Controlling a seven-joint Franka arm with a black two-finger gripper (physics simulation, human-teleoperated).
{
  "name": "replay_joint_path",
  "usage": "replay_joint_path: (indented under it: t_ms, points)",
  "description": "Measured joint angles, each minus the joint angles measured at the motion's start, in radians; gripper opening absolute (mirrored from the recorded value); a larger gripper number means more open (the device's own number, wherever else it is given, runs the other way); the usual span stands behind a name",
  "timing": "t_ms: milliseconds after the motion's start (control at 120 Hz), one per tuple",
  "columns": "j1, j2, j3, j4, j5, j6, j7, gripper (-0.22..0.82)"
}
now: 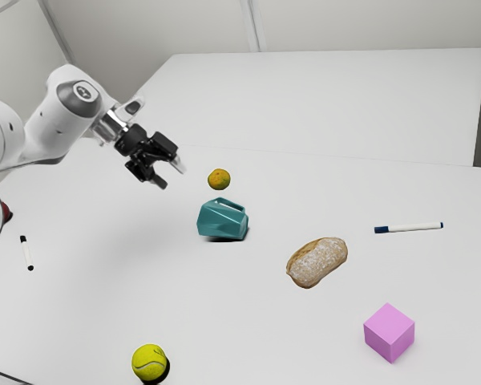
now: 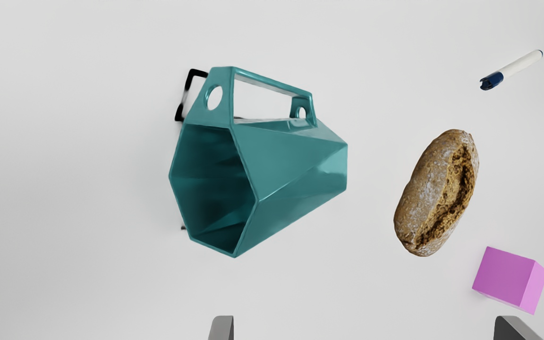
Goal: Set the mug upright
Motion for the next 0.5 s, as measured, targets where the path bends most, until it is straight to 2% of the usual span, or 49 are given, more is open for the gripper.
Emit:
replay_joint_path:
  t_ms: [500]
  points:
    - [-0.008, 0.201, -0.032, -0.009, -0.236, 0.066, 0.158, 0.60]
